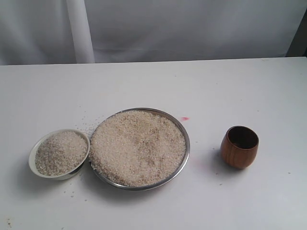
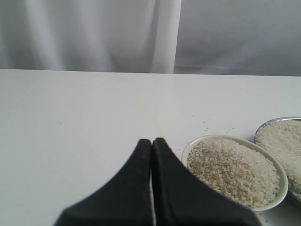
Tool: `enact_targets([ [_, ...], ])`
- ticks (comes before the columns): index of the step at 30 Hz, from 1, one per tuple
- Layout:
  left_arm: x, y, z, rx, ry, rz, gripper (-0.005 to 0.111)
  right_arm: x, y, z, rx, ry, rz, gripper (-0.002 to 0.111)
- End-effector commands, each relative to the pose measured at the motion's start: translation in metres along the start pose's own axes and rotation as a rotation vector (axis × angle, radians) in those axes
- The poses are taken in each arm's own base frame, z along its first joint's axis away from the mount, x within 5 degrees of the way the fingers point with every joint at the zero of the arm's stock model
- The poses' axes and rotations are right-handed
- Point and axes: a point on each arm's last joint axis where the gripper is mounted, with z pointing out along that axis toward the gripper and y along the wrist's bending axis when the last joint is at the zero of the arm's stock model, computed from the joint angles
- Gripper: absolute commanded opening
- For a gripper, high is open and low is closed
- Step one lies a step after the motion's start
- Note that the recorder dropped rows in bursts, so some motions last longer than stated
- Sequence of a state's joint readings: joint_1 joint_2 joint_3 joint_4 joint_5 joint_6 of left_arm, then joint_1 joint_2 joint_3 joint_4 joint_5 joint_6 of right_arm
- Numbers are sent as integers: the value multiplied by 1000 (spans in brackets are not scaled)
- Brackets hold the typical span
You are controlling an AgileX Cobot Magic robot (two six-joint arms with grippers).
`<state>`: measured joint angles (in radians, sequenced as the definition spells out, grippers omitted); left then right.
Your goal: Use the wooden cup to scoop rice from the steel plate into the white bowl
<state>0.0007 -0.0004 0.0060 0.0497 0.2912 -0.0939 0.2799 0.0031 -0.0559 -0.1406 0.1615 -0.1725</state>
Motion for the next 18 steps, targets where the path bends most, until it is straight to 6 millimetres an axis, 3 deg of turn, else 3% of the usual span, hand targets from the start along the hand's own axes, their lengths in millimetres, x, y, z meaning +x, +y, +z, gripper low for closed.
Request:
enact_targets([
  [1, -3, -1, -1, 8, -12, -7, 0, 19, 5, 2, -14, 82, -11, 0],
  [18, -3, -1, -1, 8, -12, -7, 0, 26, 7, 2, -28, 145, -11, 0],
])
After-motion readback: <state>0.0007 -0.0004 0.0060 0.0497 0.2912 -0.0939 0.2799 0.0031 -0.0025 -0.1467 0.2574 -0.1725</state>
